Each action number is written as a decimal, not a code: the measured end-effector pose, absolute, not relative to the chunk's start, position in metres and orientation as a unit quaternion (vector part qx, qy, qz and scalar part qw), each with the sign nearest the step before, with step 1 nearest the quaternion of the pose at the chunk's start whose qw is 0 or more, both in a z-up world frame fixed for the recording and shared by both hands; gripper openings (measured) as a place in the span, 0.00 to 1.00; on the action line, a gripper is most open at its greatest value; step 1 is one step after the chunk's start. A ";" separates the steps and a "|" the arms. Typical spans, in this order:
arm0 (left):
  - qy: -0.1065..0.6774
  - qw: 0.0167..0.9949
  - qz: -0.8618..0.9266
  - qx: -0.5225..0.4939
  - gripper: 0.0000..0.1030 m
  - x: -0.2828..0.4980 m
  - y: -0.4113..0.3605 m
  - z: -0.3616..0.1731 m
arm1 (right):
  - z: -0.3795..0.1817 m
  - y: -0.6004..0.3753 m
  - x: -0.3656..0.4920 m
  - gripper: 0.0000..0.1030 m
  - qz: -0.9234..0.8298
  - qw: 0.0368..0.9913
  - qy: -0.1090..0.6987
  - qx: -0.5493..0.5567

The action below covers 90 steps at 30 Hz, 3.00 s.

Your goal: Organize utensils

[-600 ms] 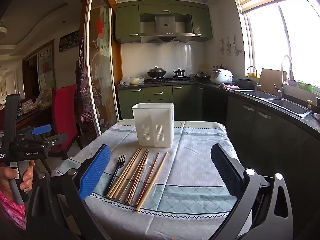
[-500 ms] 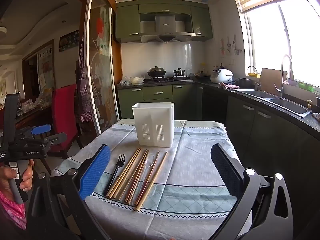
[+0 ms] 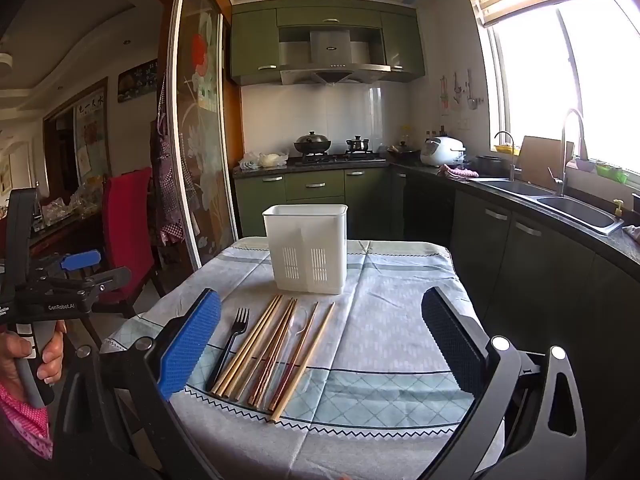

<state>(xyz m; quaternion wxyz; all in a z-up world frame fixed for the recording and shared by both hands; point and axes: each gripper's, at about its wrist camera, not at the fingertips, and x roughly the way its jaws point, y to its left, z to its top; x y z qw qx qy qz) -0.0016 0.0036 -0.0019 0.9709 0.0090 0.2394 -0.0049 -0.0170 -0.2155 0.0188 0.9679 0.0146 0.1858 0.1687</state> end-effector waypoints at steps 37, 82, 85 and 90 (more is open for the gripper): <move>0.246 0.969 -0.007 0.003 0.95 0.001 0.003 -0.012 | 0.008 -0.215 -0.011 0.96 0.167 0.967 0.191 0.014; 0.261 0.965 -0.008 -0.003 0.94 0.002 0.001 -0.019 | 0.001 -0.215 -0.006 0.96 0.164 0.965 0.205 0.017; 0.268 0.963 -0.009 -0.004 0.94 0.008 0.001 -0.018 | 0.001 -0.214 -0.004 0.96 0.162 0.964 0.210 0.012; 0.324 0.946 -0.019 -0.026 0.94 0.035 0.001 -0.022 | -0.003 -0.219 0.021 0.96 0.179 0.949 0.259 0.022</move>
